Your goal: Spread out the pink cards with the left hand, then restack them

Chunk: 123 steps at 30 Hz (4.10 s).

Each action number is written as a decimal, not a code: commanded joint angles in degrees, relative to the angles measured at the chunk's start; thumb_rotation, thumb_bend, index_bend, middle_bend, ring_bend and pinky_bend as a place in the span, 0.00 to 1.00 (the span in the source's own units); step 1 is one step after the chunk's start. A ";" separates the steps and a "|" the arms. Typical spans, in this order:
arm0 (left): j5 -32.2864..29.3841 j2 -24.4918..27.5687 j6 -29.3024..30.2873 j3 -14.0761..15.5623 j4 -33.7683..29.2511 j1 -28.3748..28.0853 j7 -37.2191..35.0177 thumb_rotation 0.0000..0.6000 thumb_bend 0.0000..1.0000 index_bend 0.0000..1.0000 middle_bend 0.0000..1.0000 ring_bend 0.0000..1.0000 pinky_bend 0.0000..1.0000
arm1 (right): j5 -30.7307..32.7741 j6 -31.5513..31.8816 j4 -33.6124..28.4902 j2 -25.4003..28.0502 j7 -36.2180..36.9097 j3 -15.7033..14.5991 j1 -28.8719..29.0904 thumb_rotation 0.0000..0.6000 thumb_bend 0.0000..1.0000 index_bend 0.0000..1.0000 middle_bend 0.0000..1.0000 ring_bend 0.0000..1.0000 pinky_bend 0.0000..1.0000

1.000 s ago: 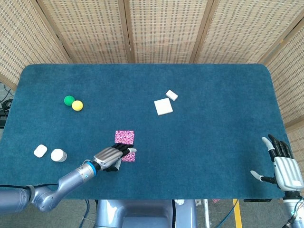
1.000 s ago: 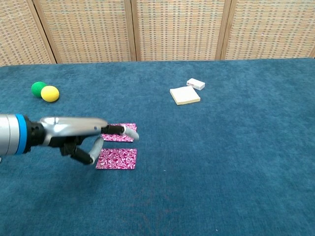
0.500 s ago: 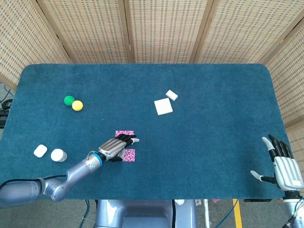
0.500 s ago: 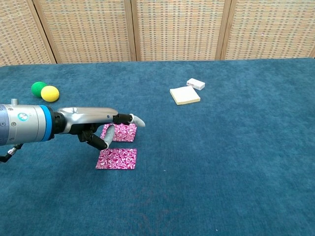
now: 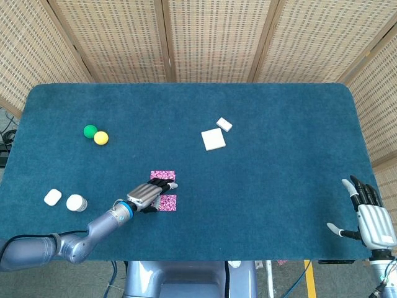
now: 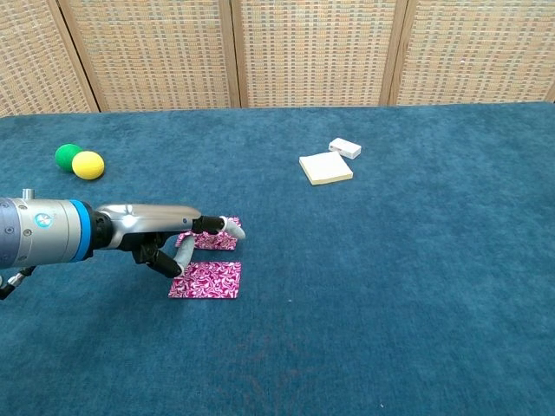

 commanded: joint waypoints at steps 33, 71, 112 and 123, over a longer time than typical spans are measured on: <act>-0.92 5.18 -2.58 2.54 7.10 4.14 -4.12 1.00 1.00 0.07 0.00 0.00 0.00 | 0.06 -0.12 -0.39 0.09 -0.49 -0.09 0.02 1.00 0.00 0.00 0.00 0.00 0.00; -8.50 -3.53 11.27 -6.66 6.62 1.71 14.04 1.00 0.24 0.28 0.00 0.00 0.00 | 0.09 -0.73 -0.41 0.40 0.76 -0.16 0.22 1.00 0.00 0.00 0.00 0.00 0.00; -21.30 -12.04 11.41 -6.19 14.05 -2.13 22.76 1.00 0.28 0.33 0.00 0.00 0.00 | -0.17 -0.80 -0.12 0.49 1.68 -0.29 0.29 1.00 0.00 0.00 0.00 0.00 0.00; -20.39 -13.06 12.28 -6.20 15.14 -1.53 22.23 1.00 0.31 0.58 0.00 0.00 0.00 | -0.18 -0.82 -0.09 0.50 1.90 -0.31 0.30 1.00 0.00 0.00 0.00 0.00 0.00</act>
